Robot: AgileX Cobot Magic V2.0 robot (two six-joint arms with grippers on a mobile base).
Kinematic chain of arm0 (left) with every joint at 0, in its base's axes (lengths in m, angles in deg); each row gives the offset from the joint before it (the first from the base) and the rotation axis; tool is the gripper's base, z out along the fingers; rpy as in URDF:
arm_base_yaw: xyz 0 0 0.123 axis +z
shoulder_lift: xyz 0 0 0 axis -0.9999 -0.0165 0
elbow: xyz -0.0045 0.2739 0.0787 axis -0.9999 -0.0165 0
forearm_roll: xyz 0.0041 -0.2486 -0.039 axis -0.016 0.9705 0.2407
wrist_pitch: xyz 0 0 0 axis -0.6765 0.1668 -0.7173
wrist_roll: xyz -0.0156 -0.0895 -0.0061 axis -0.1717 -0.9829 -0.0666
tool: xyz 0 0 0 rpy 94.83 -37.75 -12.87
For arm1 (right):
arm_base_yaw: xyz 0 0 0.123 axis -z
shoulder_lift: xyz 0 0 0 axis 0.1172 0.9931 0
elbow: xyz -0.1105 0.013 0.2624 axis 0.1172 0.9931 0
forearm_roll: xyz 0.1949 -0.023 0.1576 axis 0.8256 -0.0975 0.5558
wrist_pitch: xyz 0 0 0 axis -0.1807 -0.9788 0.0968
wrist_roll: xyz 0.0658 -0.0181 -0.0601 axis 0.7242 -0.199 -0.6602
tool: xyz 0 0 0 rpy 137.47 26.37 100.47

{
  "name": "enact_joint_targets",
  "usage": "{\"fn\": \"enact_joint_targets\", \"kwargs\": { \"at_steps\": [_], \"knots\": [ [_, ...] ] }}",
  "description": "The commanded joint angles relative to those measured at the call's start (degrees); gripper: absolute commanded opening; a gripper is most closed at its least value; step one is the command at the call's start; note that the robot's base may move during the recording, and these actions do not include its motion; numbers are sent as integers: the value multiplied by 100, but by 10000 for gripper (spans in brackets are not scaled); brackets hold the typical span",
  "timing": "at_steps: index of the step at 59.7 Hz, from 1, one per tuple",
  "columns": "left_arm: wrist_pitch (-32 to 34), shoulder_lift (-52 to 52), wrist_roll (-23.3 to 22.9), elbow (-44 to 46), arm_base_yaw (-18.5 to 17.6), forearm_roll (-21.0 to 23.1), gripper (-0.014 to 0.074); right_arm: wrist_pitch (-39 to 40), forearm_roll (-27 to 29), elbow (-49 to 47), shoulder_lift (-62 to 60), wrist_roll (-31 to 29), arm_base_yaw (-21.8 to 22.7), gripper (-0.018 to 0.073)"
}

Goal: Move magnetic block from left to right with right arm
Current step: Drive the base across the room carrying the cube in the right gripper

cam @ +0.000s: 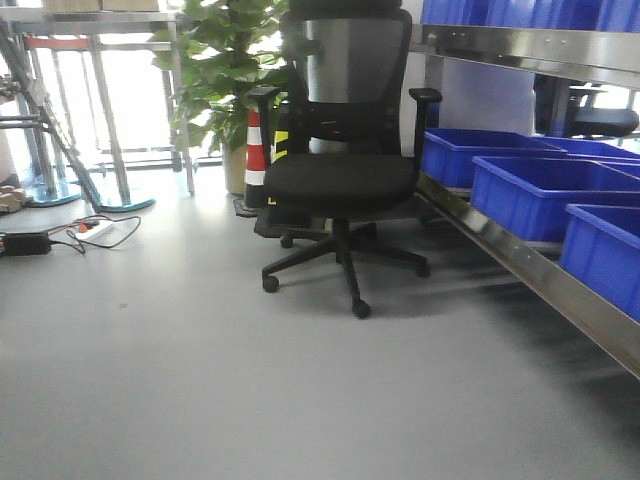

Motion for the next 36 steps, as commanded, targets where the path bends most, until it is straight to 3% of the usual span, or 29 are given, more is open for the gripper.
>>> {"fn": "enact_joint_targets", "kwargs": {
  "at_steps": [1, 36],
  "knots": [
    [506, 78, -25, -54, 13, 0, -116, 516, -123, -158, 94, -38, 23, 139],
    [506, 78, -25, -54, 13, 0, -116, 510, -123, -158, 94, -38, 23, 139]
  ]
}}
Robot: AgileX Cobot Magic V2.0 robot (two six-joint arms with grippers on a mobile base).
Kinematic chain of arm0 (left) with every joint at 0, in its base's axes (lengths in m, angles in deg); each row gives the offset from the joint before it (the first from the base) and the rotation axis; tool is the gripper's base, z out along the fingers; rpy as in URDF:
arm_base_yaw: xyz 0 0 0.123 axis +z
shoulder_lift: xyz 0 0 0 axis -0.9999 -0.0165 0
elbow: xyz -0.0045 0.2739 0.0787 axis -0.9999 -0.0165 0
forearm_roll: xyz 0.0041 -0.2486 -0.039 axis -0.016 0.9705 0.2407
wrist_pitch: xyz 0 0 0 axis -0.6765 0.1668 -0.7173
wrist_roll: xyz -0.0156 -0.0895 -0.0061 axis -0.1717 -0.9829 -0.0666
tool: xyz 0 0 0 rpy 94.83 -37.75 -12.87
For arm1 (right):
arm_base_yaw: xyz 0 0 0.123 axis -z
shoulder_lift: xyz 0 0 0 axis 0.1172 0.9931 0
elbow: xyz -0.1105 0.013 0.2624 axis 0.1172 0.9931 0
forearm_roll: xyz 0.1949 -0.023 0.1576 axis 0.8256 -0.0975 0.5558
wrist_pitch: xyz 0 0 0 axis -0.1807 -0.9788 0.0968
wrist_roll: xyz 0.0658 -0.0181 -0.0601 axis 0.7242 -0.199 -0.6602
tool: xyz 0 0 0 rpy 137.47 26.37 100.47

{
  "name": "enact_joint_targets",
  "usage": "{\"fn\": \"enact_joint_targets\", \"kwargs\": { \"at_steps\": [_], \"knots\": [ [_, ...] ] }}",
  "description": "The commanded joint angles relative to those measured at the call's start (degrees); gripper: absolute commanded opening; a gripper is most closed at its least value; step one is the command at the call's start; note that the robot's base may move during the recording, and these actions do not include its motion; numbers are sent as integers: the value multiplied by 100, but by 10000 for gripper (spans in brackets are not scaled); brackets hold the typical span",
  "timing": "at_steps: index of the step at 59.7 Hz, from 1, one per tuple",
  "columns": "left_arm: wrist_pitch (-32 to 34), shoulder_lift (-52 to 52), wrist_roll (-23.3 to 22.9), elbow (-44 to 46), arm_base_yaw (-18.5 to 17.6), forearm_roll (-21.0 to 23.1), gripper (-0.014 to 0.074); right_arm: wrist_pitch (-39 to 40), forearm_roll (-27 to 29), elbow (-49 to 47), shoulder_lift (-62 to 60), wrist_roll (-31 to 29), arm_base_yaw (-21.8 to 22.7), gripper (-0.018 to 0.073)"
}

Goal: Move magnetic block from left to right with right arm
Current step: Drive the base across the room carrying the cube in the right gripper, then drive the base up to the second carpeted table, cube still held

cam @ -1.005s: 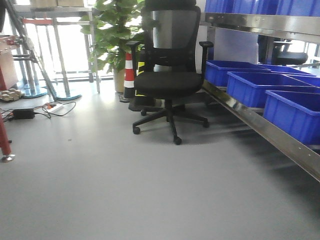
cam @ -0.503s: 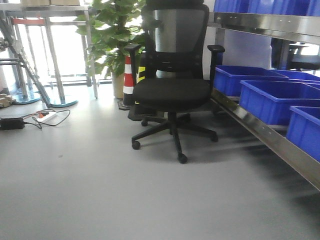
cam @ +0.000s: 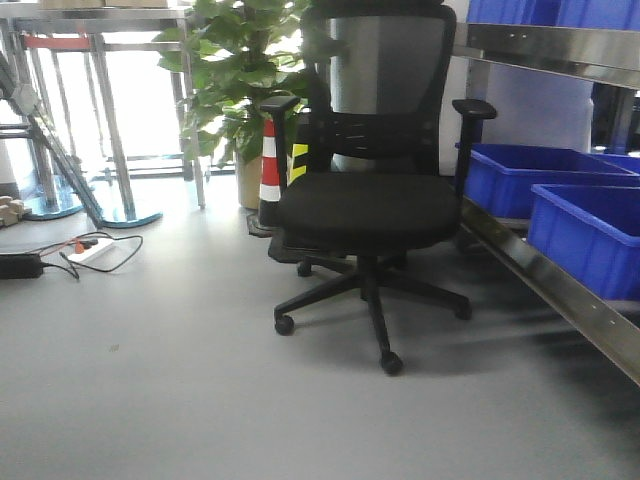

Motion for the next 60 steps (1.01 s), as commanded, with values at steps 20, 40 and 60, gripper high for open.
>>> {"fn": "enact_joint_targets", "kwargs": {
  "at_steps": [20, 40, 60],
  "knots": [
    [506, 78, -25, -54, 13, 0, -115, 510, -123, -158, 94, -38, 23, 139],
    [506, 78, -25, -54, 13, 0, -116, 510, -123, -158, 94, -38, 23, 139],
    [506, 78, -25, -54, 13, 0, -116, 510, -123, -158, 94, -38, 23, 139]
  ]
}}
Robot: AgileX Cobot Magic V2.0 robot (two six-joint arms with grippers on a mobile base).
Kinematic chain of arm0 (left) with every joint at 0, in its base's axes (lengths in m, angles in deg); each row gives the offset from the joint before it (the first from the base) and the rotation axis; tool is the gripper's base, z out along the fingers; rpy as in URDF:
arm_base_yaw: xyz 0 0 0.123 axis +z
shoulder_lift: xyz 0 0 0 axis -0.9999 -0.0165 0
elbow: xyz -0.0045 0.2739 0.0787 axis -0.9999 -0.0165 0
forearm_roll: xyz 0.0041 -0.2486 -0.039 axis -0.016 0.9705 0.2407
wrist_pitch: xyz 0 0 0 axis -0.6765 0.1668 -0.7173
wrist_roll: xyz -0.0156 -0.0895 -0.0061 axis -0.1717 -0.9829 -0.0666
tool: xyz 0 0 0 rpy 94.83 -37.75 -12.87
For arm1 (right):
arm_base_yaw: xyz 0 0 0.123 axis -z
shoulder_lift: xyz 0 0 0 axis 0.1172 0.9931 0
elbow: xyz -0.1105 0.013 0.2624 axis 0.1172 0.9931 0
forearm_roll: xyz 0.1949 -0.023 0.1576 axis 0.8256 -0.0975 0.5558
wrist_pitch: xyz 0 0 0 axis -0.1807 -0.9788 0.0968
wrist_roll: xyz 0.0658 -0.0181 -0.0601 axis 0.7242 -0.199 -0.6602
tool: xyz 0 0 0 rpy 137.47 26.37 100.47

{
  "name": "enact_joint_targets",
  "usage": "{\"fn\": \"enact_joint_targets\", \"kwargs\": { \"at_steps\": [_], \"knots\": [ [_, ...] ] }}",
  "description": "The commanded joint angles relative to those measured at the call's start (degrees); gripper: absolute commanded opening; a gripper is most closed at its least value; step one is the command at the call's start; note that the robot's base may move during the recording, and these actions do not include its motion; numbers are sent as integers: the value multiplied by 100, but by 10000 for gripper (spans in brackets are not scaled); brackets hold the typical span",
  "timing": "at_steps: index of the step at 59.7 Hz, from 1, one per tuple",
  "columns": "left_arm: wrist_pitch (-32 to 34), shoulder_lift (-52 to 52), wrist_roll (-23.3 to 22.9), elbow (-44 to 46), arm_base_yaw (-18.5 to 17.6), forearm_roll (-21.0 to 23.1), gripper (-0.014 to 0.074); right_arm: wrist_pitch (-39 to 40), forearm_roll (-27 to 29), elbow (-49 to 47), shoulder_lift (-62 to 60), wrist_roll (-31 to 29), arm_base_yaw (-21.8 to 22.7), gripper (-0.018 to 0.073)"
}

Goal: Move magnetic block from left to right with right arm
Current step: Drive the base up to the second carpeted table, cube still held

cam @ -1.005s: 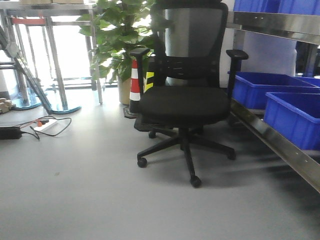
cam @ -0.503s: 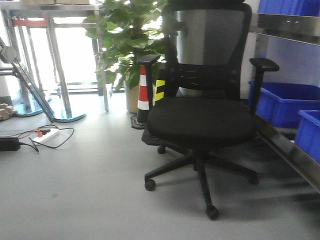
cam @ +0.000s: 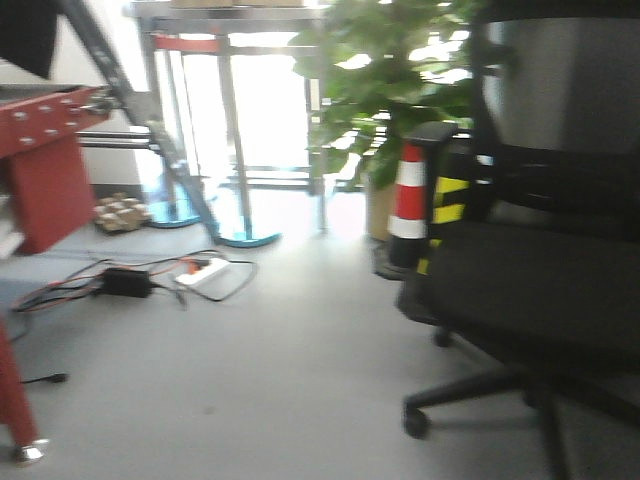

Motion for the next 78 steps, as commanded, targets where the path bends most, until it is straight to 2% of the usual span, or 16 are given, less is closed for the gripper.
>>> {"fn": "enact_joint_targets", "kwargs": {
  "at_steps": [1, 78],
  "knots": [
    [506, 78, -25, -54, 13, 0, -116, 510, -123, -158, 94, -38, 23, 139],
    [506, 78, -25, -54, 13, 0, -116, 504, -123, -158, 94, -38, 23, 139]
  ]
}}
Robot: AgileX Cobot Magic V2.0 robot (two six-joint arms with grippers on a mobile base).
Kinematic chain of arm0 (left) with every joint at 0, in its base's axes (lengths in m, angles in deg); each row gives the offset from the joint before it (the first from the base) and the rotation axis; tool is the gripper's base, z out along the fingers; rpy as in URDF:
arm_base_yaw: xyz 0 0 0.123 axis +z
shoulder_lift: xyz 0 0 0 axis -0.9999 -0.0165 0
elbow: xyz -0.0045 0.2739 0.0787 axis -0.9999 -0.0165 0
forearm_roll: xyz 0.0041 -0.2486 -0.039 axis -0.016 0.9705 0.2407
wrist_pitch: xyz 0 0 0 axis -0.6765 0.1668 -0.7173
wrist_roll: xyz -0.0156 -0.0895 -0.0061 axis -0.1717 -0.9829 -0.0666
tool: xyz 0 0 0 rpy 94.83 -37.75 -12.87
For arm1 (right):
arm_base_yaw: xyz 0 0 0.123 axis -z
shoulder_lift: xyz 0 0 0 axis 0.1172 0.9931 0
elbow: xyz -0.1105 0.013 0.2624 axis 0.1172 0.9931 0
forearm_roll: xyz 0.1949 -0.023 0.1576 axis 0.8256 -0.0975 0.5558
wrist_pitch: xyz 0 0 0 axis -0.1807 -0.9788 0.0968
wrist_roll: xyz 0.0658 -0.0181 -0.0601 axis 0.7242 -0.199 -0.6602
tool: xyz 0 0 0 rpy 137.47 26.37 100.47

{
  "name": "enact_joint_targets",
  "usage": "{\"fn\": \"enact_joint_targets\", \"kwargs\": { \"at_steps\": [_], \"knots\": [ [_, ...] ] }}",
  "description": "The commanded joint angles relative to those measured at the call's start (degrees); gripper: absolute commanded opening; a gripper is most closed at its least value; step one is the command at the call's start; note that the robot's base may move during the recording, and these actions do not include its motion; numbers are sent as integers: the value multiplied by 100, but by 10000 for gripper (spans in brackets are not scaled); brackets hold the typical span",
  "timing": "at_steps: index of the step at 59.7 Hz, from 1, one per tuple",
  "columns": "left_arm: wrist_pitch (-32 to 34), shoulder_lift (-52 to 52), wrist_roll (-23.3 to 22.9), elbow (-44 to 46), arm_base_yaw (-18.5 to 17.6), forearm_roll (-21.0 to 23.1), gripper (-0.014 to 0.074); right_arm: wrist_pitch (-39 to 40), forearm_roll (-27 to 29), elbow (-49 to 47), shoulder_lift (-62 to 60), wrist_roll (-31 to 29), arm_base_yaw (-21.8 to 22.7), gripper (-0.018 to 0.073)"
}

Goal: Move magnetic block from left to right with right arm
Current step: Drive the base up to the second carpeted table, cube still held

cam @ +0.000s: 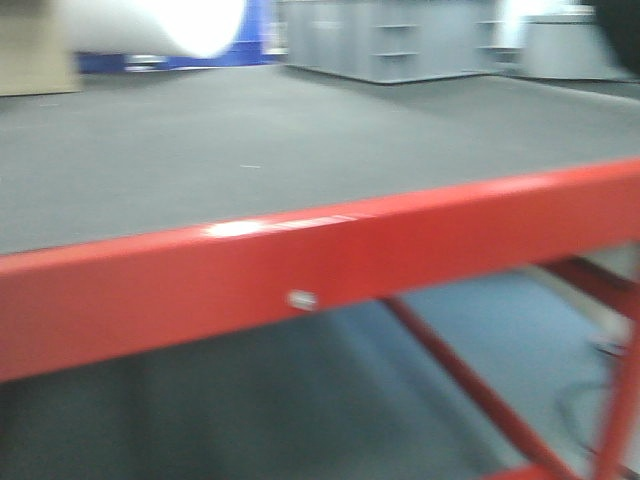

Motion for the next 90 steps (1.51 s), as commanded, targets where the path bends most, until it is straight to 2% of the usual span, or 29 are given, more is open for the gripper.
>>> {"fn": "enact_joint_targets", "kwargs": {
  "at_steps": [1, 90],
  "knots": [
    [506, 78, -25, -54, 13, 0, -116, 504, -123, -158, 94, -38, 23, 139],
    [506, 78, -25, -54, 13, 0, -116, 504, -123, -158, 94, -38, 23, 139]
  ]
}}
